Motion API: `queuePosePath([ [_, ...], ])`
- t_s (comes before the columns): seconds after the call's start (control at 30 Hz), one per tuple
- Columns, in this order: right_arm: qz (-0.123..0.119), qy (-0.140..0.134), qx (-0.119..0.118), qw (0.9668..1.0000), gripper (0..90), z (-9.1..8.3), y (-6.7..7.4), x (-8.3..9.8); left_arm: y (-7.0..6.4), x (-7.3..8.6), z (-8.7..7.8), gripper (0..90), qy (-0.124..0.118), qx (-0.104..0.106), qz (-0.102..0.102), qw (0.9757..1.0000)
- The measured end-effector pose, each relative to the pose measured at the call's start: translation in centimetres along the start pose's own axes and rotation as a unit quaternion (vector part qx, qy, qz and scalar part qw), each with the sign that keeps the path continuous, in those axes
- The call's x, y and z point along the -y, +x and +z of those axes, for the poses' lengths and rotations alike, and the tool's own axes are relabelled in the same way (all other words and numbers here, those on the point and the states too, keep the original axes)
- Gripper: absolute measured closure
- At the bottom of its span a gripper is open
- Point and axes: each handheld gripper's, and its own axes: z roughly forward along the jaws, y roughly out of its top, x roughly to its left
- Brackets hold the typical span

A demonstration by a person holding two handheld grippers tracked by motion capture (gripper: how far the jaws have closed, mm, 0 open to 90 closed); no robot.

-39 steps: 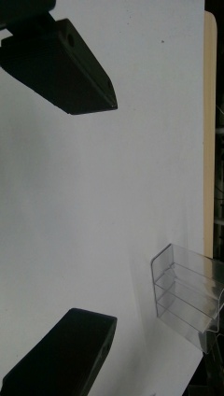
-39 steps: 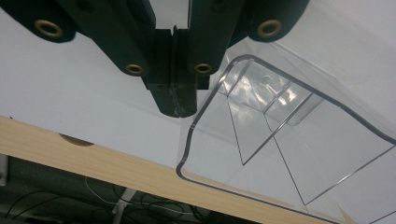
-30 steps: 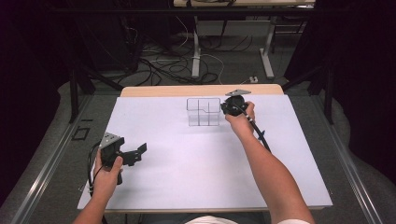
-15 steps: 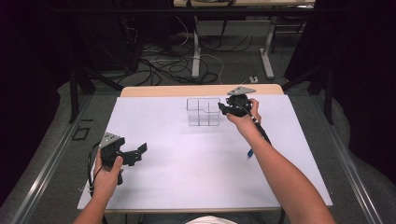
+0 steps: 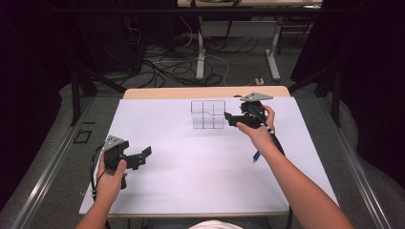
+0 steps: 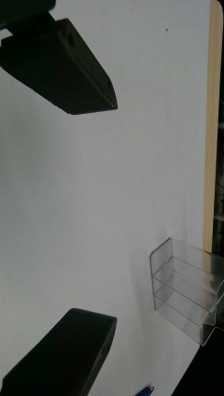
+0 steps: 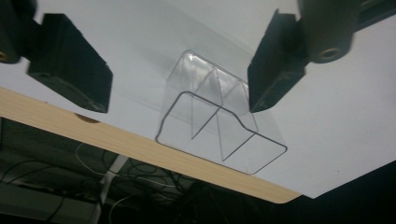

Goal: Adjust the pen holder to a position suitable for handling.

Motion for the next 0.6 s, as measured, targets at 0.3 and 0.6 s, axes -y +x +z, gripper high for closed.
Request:
queuePosePath([
  [0.3, 0.042, -0.027, 0.037, 0.9981, 4.1, -3.3, -1.8, 1.6, 0.0, 0.0, -0.1, 0.2, -0.006, 0.003, -0.007, 1.0],
  [0.6, 0.099, -0.023, 0.046, 0.9938, 0.0, -5.3, -3.6, 3.5, -0.1, -0.1, -0.1, 0.2, -0.007, 0.003, -0.004, 1.0],
])
